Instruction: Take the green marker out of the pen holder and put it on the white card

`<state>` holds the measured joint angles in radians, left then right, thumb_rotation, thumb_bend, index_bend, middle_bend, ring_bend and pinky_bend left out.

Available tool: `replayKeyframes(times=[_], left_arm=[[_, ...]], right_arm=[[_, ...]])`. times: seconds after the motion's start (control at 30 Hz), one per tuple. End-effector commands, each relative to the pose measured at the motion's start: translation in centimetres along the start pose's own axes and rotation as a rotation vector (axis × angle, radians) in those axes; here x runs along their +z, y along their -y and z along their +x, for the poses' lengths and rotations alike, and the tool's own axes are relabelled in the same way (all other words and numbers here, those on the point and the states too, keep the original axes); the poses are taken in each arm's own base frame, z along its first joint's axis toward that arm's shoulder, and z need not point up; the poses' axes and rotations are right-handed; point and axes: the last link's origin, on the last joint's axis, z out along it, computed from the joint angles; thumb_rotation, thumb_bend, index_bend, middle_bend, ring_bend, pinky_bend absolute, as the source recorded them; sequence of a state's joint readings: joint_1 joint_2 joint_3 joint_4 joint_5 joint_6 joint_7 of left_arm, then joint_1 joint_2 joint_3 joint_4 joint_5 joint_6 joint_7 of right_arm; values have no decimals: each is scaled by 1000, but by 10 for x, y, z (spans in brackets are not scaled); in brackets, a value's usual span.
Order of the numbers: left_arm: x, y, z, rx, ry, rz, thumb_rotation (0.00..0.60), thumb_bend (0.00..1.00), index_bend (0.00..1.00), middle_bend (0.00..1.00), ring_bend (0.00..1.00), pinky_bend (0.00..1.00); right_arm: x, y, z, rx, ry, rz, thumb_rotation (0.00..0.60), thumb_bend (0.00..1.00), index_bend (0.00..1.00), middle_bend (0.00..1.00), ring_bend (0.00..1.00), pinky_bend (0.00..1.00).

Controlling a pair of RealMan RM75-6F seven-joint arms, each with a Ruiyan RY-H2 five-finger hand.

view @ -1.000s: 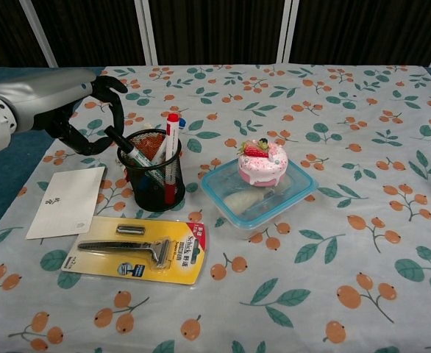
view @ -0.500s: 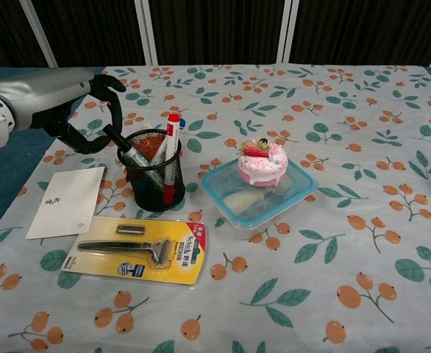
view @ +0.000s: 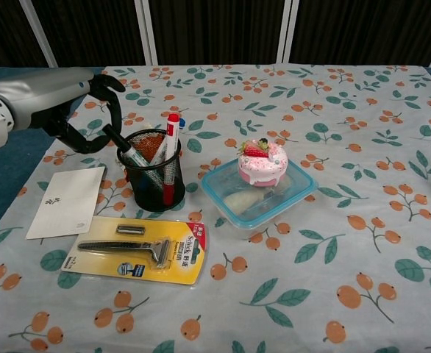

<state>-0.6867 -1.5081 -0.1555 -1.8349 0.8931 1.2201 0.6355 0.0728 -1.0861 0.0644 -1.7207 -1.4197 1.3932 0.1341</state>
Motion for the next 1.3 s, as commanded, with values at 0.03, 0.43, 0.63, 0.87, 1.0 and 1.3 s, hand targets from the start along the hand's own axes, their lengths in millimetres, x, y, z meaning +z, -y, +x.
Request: replayKeyframes(times=[0.03,0.43,0.63,0.87,1.0,1.3], left_arm=[[0,0,1,2,-3,-1,600,437,490,71,0,11],[-15,-3,66,-31,-119,-42,600,437,492,73,0,11],[-30,25,93,-37,-161,-2,600,437,492,73,0,11],[-44,75,93,-50,-148,88,600,436,492,73,0,11],[-45,95,83,-62,-121,123,600,436,492,73,0,11],[-38,103,58,-59,-66,137,600,350,421,51,0,10]], right_arm=[[0,0,0,-1,0,1,600,141,0,0,0,128],[-1,-1,1,-1,-6,-3,600,141,0,0,0,128],[-2,-1,1,4,-2,-7,600,142,0,0,0,128],[-2,0,0,3,-1,-8,600,143,0,0,0,128],[-2,0,0,2,-2,-9,600,143,0,0,0,128],[-2,-1,0,0,-5,-14,600,144,0,0,0,128]])
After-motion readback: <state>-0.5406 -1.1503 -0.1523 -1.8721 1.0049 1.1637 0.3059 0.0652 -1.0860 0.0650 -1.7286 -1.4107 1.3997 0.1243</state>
